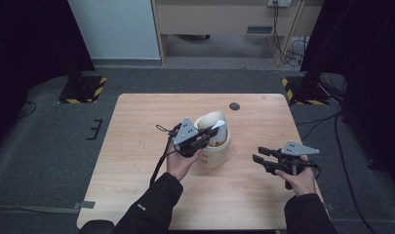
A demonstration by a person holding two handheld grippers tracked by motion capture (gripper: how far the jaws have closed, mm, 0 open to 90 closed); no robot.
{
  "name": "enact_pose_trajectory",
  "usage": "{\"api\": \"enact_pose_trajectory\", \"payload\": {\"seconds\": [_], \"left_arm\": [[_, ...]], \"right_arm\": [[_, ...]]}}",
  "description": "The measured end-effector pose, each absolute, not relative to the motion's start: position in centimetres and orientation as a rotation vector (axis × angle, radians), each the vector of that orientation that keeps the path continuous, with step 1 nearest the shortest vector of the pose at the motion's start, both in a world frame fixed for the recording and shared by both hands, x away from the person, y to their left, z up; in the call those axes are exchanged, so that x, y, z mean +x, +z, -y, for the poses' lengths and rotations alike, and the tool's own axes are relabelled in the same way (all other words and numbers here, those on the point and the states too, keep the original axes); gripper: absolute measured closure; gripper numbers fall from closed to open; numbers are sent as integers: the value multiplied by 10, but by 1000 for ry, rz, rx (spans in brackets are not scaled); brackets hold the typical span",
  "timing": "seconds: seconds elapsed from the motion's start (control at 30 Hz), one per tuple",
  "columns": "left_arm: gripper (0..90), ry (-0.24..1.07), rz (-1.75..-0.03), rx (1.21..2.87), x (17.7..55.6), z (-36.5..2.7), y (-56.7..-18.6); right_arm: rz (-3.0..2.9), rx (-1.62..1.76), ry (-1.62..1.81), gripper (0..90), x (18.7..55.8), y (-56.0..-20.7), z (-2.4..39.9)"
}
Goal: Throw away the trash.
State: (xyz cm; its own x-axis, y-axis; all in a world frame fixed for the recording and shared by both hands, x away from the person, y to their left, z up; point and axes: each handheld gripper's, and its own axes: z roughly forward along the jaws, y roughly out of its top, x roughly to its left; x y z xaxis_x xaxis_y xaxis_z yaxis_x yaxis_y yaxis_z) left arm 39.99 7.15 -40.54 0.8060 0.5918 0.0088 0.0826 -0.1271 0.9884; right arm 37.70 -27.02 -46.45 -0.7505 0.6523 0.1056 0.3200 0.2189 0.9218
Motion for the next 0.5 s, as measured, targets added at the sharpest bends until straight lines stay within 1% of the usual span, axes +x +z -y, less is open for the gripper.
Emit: {"api": "enact_pose_trajectory", "payload": {"seconds": [0.33,0.5], "left_arm": [[841,461,-553,1684,399,-69,-416],[756,448,-555,1699,397,-67,-420]], "right_arm": [[-2196,906,1541,552,377,-465,270],[-2198,904,1539,551,377,-465,270]]}}
